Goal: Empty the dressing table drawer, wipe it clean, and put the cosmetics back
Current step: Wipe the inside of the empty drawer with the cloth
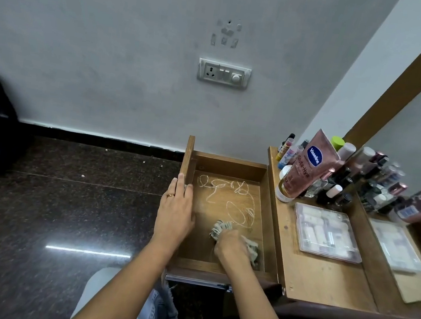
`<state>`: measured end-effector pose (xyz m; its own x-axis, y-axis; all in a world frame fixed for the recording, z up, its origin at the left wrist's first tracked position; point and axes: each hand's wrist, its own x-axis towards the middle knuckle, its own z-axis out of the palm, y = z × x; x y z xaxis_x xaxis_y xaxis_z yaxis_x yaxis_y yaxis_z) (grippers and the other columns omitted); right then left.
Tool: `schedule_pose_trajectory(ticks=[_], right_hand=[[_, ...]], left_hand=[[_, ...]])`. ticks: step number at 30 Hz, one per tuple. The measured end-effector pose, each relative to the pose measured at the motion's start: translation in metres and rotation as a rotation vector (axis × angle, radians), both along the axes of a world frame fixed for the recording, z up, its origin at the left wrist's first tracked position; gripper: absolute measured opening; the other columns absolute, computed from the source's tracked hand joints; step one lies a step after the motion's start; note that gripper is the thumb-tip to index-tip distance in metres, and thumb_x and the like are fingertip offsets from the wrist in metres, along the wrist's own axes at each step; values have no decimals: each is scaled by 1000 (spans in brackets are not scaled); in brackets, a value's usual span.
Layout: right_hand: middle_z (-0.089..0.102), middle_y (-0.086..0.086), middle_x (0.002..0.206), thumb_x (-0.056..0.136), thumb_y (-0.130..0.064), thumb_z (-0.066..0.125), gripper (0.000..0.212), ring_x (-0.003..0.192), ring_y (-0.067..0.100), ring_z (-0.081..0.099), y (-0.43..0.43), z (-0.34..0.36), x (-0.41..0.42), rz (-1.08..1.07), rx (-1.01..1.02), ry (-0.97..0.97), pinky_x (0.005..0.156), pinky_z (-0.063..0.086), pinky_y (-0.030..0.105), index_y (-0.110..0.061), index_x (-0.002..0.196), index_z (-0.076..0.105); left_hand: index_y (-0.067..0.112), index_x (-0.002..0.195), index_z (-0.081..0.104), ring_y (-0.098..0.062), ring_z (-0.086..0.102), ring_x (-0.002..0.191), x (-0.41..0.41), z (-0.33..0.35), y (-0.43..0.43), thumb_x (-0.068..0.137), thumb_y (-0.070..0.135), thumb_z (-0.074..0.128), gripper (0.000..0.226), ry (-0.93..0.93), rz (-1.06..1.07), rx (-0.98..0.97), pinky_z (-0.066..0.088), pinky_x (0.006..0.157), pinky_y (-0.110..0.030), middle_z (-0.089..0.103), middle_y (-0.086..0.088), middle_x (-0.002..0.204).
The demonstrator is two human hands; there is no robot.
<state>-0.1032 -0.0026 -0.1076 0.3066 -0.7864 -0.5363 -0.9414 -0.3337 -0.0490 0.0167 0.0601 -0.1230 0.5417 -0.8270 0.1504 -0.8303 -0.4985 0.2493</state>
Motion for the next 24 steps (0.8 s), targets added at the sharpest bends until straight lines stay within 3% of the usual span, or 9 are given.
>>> schedule_pose_trajectory(ticks=[6, 12, 16, 19, 24], right_hand=[[50, 17, 136, 95, -3, 40, 41, 124, 31, 51, -8, -2, -5, -72, 5, -3, 95, 49, 38, 1, 136, 46], [56, 12, 128, 93, -7, 50, 35, 119, 28, 53, -1, -1, -9, 53, -118, -20, 93, 50, 37, -6, 128, 53], [59, 10, 125, 101, -10, 40, 34, 115, 23, 59, -11, 0, -19, 2, -137, 38, 86, 51, 31, -6, 132, 52], [64, 10, 116, 100, -11, 44, 27, 105, 21, 64, -21, 7, -20, -36, -210, -3, 78, 53, 25, -3, 123, 56], [67, 8, 111, 94, -15, 53, 22, 101, 22, 66, -24, 7, -15, 41, -301, -15, 79, 55, 31, -10, 115, 61]], left_hand=[[10, 143, 36, -31, 21, 145, -1, 1, 1, 87, 20, 59, 62, 10, -14, 0, 28, 114, -36, 19, -18, 158], [10, 143, 36, -30, 21, 145, -1, 2, 1, 87, 20, 60, 61, 30, -11, -17, 28, 114, -37, 19, -17, 158], [9, 141, 39, -31, 24, 144, 1, 2, 2, 85, 20, 61, 61, 65, -6, -35, 32, 112, -38, 22, -17, 157], [10, 141, 39, -31, 24, 144, 3, 2, 1, 86, 21, 59, 59, 100, -1, -48, 33, 111, -40, 23, -14, 157], [12, 142, 38, -28, 22, 145, 4, 1, -1, 88, 25, 60, 60, 126, 15, -47, 33, 112, -40, 21, -11, 158]])
